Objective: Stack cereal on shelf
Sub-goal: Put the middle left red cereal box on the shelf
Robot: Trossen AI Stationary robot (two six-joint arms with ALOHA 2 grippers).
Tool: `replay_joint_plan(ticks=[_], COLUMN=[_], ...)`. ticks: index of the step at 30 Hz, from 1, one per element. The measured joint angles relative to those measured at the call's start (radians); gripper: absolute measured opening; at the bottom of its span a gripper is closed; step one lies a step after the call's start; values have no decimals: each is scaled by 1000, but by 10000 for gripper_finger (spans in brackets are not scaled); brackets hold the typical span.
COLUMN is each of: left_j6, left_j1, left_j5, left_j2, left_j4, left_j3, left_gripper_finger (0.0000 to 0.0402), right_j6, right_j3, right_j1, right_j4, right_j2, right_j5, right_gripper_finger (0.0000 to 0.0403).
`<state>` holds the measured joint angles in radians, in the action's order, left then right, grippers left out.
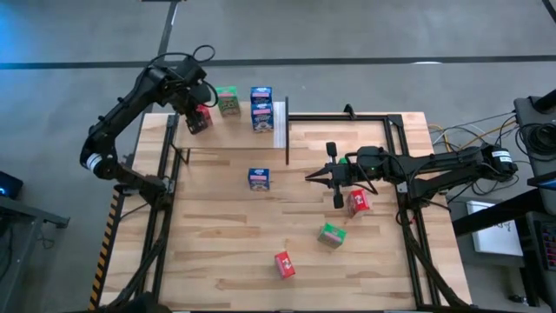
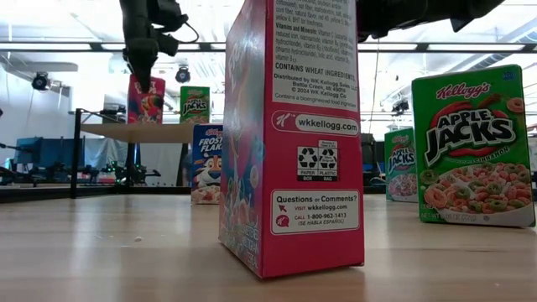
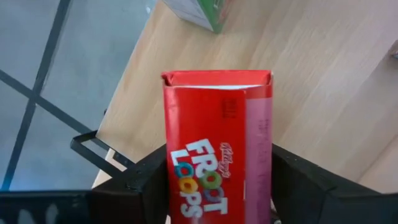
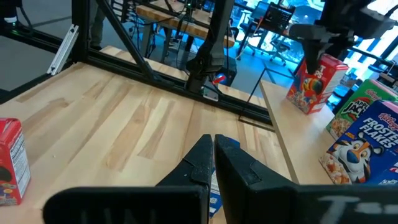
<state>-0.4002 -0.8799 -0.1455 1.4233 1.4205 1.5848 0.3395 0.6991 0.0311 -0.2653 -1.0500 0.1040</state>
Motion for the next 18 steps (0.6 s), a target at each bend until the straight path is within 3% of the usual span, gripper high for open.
replay_joint_plan(ticks=[11,18], left_j6=[-36,1], left_j1=[1,2], left_j5=[-47,-54], left_j2=[-1,-1], left_j4=[-16,28], left_j3=[44,150], left_gripper_finger=[233,233], right_j6=[0,0], right_j3=[0,0], right_j1=[0,0], right_j4=[0,0], right_j2=[0,0], right_j5=[0,0], right_gripper_finger=[9,9])
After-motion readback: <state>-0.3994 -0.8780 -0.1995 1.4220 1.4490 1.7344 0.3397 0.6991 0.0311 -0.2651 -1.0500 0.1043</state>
